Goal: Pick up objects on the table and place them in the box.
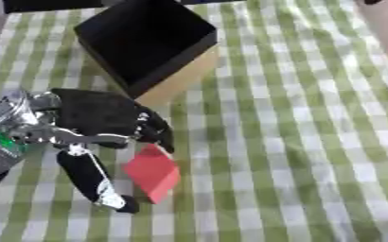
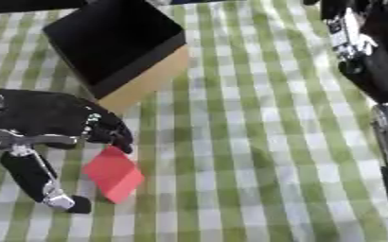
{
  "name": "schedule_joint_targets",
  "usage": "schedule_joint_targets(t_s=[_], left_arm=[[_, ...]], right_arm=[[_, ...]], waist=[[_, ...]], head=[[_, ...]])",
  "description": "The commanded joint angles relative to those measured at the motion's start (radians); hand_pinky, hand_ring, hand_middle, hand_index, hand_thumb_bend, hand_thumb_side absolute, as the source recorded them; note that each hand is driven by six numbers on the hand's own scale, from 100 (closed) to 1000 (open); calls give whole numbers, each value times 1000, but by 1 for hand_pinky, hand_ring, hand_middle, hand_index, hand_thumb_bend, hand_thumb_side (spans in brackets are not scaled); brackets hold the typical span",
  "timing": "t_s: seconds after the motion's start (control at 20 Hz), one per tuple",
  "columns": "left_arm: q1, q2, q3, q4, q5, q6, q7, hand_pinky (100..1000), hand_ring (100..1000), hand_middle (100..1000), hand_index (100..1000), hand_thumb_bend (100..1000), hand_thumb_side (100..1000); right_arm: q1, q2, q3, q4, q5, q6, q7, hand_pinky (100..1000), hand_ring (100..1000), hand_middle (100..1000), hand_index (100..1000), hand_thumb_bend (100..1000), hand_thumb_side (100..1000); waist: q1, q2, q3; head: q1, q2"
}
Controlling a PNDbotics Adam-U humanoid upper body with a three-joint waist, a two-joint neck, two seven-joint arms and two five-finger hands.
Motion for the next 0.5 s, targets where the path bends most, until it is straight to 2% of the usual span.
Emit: schedule_joint_targets(t_s=[0.05,0.25,0.5], left_arm=[[-18,1,26,-12,-14,18,-54,801,892,822,886,489,587],[-15,-13,41,-17,-5,45,-114,797,890,820,886,481,593],[-11,-26,46,-8,-19,65,-123,795,892,825,891,474,585]], right_arm=[[-7,-6,-6,-20,-8,2,-1,804,804,517,702,100,714],[-6,-6,-9,-20,-8,3,-3,804,804,517,702,100,714],[-6,-5,-9,-20,-9,3,-3,804,804,516,702,100,715]], waist=[[-4,-16,-1],[-7,-14,-1],[-9,-12,-3]], head=[[0,-10],[1,-13],[3,-17]])
